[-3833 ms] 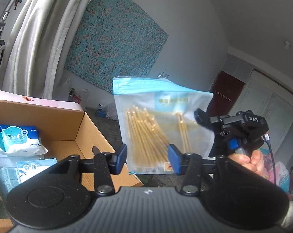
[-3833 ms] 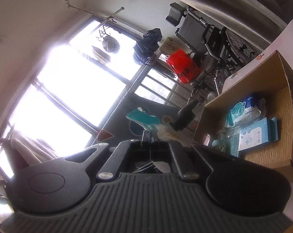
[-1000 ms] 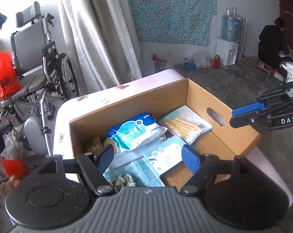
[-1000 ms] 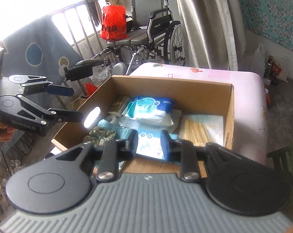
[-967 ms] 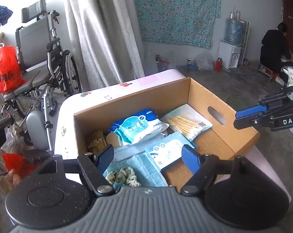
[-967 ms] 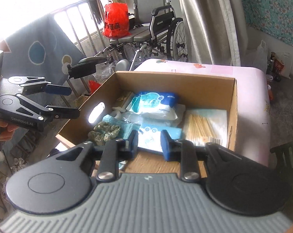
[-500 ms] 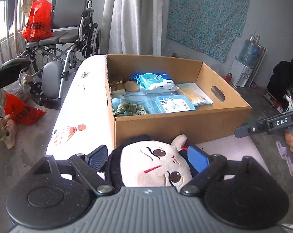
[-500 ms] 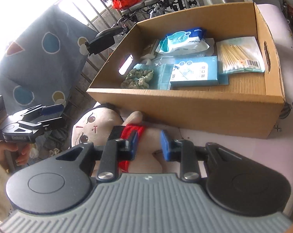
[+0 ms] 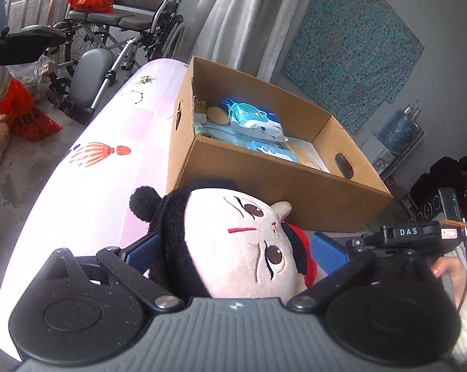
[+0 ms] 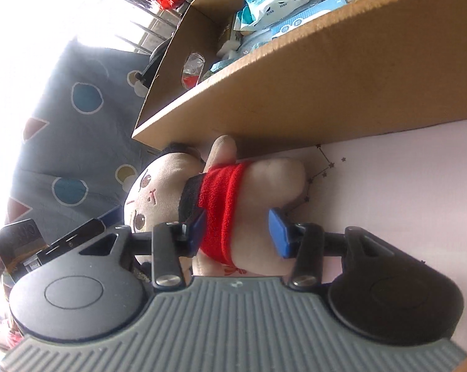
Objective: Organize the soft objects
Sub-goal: 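Grasp the plush doll's body with the right gripper while the left gripper grips its head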
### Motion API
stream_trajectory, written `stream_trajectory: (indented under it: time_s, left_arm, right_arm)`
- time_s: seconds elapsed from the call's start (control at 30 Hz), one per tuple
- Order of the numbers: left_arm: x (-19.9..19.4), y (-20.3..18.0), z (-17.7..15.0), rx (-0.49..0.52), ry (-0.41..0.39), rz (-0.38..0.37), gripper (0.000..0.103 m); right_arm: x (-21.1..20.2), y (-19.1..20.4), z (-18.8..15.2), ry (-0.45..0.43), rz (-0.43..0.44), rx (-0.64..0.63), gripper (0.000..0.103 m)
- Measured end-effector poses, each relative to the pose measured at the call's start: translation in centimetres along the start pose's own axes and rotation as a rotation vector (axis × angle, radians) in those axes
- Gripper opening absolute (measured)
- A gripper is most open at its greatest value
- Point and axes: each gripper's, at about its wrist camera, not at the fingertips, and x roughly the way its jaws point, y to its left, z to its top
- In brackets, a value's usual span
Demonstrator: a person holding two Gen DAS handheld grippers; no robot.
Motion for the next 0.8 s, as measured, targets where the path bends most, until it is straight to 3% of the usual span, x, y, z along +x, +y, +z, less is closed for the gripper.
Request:
stream_trajectory:
  time_s: [0.1,0.33,0.4,0.43,0.5,0.67,0.8]
  left_arm:
    - [1.0,0.6,-0.6,-0.058,0.023,-0.012,0.103]
    - [2.6,0.6,-1.1,-0.034,0.042,0.014,0.103]
    - [3.3,-0.1,-1.2,0.034,0.067,0.052,0.103]
    - [3.6,-0.3,-1.4,0.062,0.075,0.067,0.103]
    - [3.9,0.1,-1.8,0.021,0.061,0.055,0.103]
    - [5.1,2.8,-2.5,-0.151,0.104,-0.039,0.103]
    - [4.5,2.2,-2.8,-0.171,0.101,-0.016,0.103]
  right_arm:
    - [1.1,-0.1,-0.1,-0.016,0.056,0.022,0.047]
    - [3.0,-0.1,0.2,-0.001,0.026,-0.021,0.059]
    - [3.6,-0.4,0.2,0.025,0.007,-0.017,0.071]
    - [4.2,-0.8,0.1,0.05,-0.019,0.014,0.083]
    - [4.7,-1.6,-0.4,0.027,0.035,0.076,0.077]
    - [5.1,-0.8,-0.7,0.012,0.013,0.053,0.07]
    - [4.2,0.4,-2.2,-0.073,0.037,-0.042,0.063]
